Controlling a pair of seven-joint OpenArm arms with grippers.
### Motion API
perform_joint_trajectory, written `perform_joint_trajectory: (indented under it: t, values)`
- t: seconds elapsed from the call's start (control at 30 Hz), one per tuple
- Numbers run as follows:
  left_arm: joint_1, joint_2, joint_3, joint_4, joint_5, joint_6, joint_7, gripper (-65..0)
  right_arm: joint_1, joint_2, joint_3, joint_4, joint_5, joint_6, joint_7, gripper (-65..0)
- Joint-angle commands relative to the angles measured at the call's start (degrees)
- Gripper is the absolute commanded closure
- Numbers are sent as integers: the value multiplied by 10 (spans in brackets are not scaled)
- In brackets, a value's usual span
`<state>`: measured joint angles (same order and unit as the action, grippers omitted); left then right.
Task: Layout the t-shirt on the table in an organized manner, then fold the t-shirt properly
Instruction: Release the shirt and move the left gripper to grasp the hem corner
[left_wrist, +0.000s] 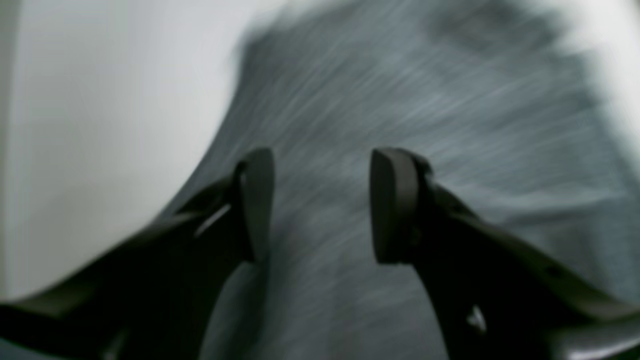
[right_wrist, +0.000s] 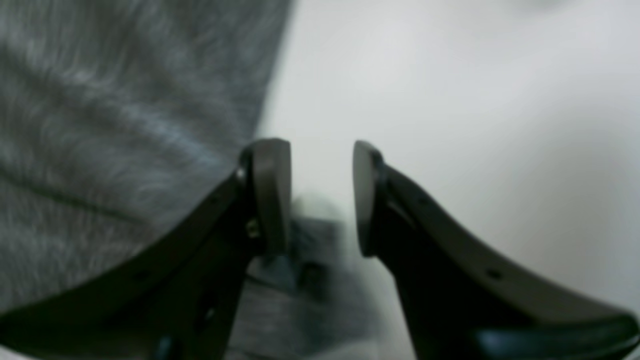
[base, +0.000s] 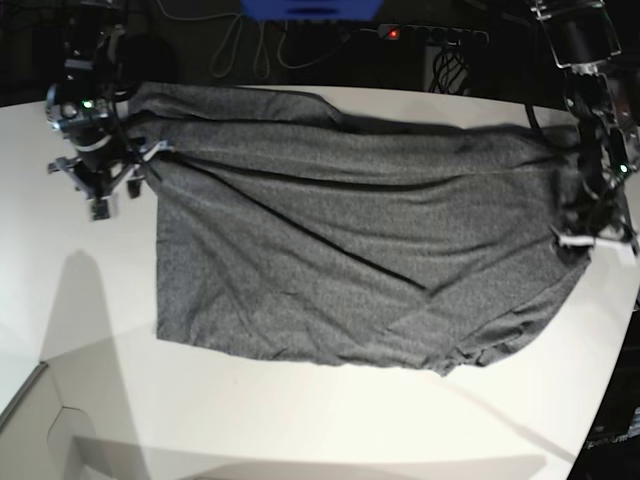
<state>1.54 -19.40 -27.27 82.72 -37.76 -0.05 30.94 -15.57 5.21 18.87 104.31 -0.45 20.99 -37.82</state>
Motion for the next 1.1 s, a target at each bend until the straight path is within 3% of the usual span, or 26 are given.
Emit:
perform_joint_trajectory:
  t: [0.0,0.17,0.4,0.6,0.83,1.07]
  values:
    - [-14,-5,-3,24,-2,-3,-13,-304,7,-2,15,25,5,1,14,-218]
    - [-102,6,1,-10,19,-3,-11,-304,6,-9,47,46,5,1,9,-218]
    - [-296,19,58,-273,86,-3,-15,-308,-20,-10,48,48,5,1,12,-218]
    - [-404,27,195,-458,118,-3,-152,-308,-23,-11,46,48,5,1,10,-218]
    - [-441,43,345,-618,133,-3,-317,-308,-21,-11,46,49,5,1,9,-218]
    - [-418,46,394,-625,133,-3,-339,-303,-30,-11,46,49,5,1,8,-218]
